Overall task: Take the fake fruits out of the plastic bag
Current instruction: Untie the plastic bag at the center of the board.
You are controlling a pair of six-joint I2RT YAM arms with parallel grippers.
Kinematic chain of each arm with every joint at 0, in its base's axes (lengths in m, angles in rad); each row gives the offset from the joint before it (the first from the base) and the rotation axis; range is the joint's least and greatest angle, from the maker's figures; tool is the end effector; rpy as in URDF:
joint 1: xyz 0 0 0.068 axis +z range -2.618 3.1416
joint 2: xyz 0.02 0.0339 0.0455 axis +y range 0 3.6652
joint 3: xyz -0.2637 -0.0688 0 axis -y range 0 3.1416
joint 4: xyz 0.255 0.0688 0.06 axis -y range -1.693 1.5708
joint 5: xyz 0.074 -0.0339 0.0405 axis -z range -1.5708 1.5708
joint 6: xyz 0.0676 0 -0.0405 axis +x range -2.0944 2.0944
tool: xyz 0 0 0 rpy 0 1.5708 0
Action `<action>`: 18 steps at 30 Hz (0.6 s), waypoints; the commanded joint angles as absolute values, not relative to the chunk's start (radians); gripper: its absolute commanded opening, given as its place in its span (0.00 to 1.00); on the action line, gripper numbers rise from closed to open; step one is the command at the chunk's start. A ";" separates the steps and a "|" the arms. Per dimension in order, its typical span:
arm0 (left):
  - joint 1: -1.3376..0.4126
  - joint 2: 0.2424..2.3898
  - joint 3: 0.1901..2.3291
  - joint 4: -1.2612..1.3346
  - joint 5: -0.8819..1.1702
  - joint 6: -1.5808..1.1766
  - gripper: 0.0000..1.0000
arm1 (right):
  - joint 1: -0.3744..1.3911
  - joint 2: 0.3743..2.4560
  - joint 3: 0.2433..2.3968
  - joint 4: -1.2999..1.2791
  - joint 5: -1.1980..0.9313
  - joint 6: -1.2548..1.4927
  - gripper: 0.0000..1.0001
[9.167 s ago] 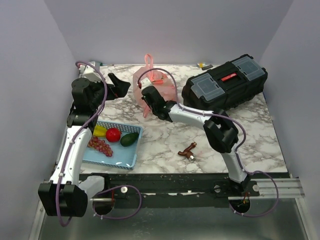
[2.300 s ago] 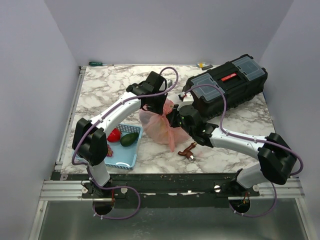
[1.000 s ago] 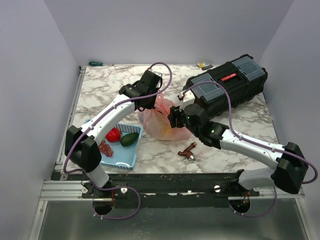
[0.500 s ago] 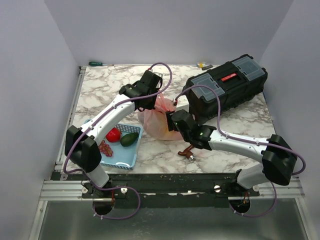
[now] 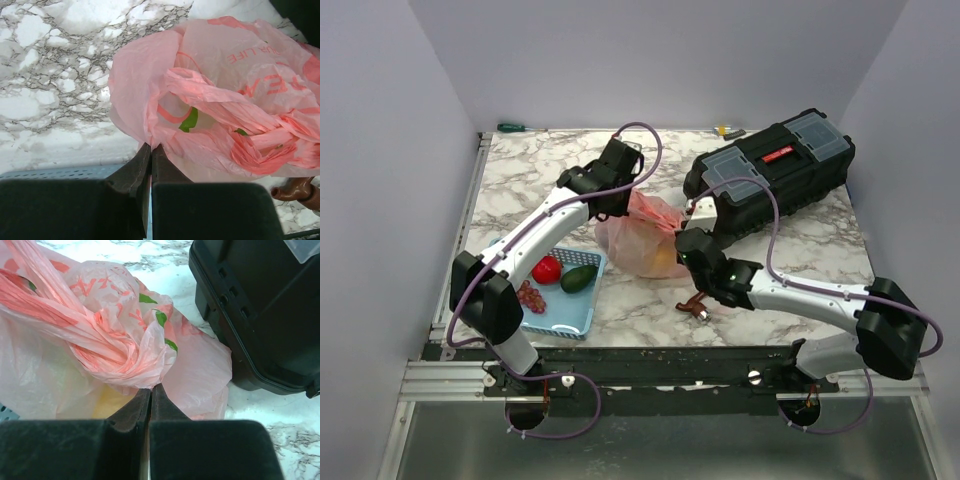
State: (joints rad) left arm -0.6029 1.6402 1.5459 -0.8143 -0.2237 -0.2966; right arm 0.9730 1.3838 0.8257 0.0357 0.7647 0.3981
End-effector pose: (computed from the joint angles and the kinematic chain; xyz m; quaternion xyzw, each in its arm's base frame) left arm 0.3247 -0.2053 0.3019 0.1075 0.9343 -0.0454 0.3368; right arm 0.2219 0.2427 0.2272 -0.0486 0.8232 0.0440 0.5640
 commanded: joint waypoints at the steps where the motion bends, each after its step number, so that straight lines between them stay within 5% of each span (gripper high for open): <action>1: -0.587 1.612 1.562 -0.823 -0.251 -0.298 0.00 | 0.955 1.312 0.756 0.163 0.692 0.413 0.01; 7: -0.586 1.584 1.551 -0.795 -0.160 -0.256 0.04 | 0.939 1.305 0.765 0.181 0.567 0.399 0.01; 18: -0.599 1.412 1.401 -0.609 -0.001 -0.199 0.76 | 0.938 1.307 0.780 0.160 0.555 0.384 0.01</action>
State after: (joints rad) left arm -0.5903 1.4780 1.4475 -0.7116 -0.0990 -0.2329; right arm 0.9405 1.3201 0.7685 0.1406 0.5781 0.3923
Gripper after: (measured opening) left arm 0.635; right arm 0.012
